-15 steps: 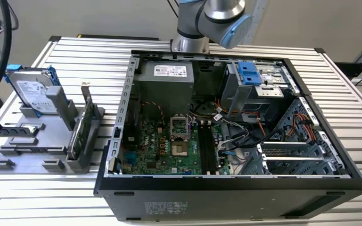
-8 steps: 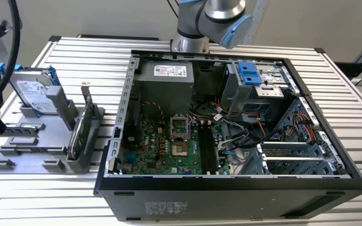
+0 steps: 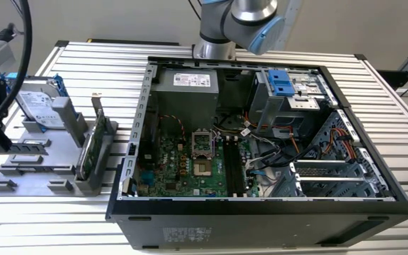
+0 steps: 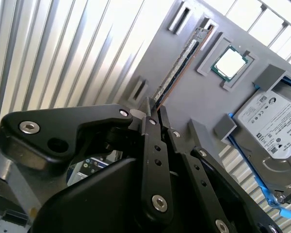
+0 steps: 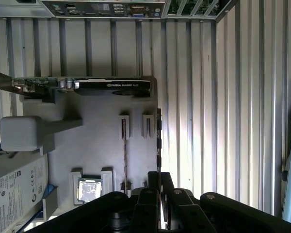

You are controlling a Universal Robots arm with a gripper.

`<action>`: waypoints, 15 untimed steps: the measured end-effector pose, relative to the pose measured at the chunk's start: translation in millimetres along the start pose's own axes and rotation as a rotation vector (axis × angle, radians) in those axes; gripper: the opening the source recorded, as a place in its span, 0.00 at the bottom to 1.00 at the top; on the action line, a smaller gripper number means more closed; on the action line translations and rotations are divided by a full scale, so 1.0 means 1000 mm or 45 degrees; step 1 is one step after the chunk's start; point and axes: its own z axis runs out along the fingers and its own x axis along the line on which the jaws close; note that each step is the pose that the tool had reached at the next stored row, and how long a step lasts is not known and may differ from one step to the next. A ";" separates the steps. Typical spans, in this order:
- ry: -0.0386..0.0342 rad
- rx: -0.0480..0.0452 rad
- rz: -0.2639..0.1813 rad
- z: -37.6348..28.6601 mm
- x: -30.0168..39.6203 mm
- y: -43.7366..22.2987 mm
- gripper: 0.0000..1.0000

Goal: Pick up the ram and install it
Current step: 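Pick up the ram and move it above insertion slot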

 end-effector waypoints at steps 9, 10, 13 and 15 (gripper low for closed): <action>-0.0002 0.000 0.000 -0.0080 -0.0002 0.0002 0.00; -0.0003 0.001 0.000 -0.0090 -0.0002 0.0002 0.00; -0.0002 0.000 0.000 -0.0107 -0.0003 0.0003 0.00; -0.0003 0.000 0.000 -0.0120 -0.0004 0.0003 0.00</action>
